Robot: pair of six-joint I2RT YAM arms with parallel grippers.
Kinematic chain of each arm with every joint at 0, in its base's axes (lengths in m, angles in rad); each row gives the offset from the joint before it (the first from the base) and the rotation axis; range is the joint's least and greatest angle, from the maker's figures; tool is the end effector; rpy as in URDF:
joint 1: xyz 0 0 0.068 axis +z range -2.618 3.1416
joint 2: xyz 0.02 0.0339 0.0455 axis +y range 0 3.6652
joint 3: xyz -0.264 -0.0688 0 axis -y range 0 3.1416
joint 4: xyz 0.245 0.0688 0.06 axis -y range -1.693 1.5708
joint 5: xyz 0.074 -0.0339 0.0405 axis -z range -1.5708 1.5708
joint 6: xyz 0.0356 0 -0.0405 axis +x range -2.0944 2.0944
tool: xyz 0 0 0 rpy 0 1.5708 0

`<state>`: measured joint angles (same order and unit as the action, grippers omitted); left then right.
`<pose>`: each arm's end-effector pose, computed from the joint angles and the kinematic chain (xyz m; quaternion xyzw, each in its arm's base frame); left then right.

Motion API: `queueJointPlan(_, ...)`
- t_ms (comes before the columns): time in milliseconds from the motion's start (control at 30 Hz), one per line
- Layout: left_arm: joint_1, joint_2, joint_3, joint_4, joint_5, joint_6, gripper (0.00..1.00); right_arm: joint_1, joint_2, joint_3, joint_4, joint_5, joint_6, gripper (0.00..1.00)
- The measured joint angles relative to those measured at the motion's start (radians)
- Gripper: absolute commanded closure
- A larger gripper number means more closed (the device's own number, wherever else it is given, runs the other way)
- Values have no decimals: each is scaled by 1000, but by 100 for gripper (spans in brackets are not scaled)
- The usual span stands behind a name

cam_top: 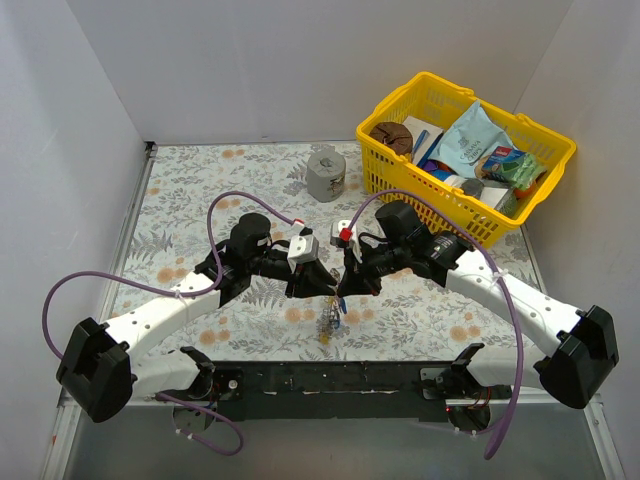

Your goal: Put the keys on the keyring

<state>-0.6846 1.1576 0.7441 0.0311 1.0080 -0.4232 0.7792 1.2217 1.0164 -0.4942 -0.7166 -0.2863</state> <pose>0.1736 -0.1806 0.2771 0.3626 0.6841 -0.5982 0.2064 0.1678 0.1986 0.3054 -0.5587 0.6562 0.4047 0.3057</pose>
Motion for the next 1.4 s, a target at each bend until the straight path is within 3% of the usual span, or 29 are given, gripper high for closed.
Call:
queueJointPlan(167, 0, 0, -3, 0, 2, -2, 90, 0, -2, 0, 2, 0, 2, 99)
queueJointPlan(333, 0, 6, -3, 5, 2, -2, 90, 0, -4, 0, 2, 0, 3, 99)
queueJointPlan(400, 0, 7, -6, 6, 2, -2, 100, 0, -4, 0, 2, 0, 3, 99)
queueJointPlan(667, 0, 6, -16, 19, 2, -1, 100, 0, -7, -6, 6, 1, 12, 99)
queueJointPlan(733, 0, 6, -23, 31, 2, -6, 100, 0, -14, -22, 25, 1, 21, 95)
queueJointPlan(1033, 0, -66, -157, 185, -45, -114, 100, 0, -120, -137, 197, 3, 113, 55)
queueJointPlan(1133, 0, -119, -221, 252, -84, -162, 100, -6, -169, -164, 259, 7, 153, 49)
queueJointPlan(1400, 0, -253, -347, 483, -188, -290, 100, -33, -226, -206, 392, -34, 236, 47)
